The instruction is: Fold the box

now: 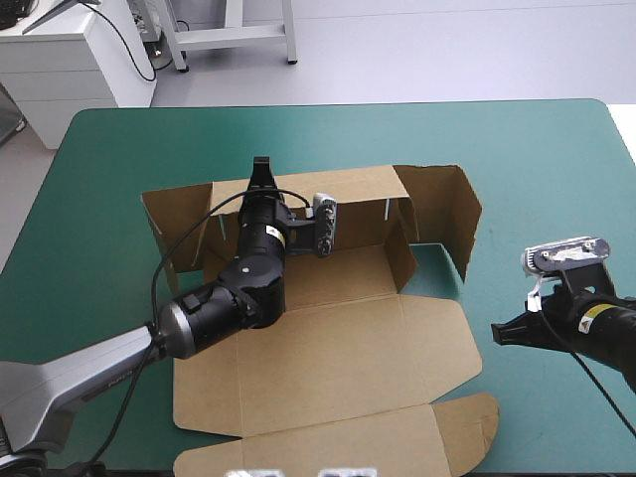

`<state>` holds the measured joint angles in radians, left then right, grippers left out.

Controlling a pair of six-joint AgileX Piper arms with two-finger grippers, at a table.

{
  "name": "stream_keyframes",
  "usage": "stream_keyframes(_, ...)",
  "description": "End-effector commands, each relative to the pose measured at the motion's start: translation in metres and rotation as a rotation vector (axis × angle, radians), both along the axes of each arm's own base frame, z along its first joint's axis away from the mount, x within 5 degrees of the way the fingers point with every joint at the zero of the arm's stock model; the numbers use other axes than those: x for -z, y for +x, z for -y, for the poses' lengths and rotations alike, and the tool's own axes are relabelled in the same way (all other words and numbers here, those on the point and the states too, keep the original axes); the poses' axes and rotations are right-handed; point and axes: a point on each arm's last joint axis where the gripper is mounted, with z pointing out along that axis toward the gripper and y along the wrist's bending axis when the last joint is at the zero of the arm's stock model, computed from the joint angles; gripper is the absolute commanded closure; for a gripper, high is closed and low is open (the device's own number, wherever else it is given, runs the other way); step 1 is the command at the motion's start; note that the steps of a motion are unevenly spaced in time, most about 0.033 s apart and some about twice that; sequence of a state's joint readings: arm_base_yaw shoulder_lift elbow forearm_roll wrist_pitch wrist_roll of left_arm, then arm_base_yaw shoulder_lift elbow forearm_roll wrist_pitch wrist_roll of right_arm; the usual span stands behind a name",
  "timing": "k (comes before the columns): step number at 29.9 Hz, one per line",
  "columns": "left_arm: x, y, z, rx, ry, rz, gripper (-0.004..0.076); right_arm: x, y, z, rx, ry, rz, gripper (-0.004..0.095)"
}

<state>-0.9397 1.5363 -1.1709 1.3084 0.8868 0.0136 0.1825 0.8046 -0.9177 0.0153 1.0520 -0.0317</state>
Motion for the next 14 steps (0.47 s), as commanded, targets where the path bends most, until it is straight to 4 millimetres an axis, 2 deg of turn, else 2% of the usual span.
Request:
stream_keyframes(1, -0.015, -0.012, 0.0, 0.048, -0.034, 0.161, 0.0731, -0.015, 0.002, 0.0, 0.02, 0.03, 0.1, 0.0927)
stream_keyframes(5, -0.002, -0.021, 0.002, 0.054, -0.029, 0.211, 0.0731, -0.024, 0.006, 0.0, 0.036, 0.045, 0.116, 0.0927)
stream_keyframes(8, 0.005, -0.027, 0.003, 0.061, -0.03, 0.249, 0.0731, -0.037, 0.017, -0.002, 0.036, 0.049, 0.135, 0.0927)
stream_keyframes(14, 0.007, -0.029, 0.003, 0.056, -0.033, 0.24, 0.0731, -0.067, 0.065, -0.01, 0.023, 0.025, 0.144, 0.0927)
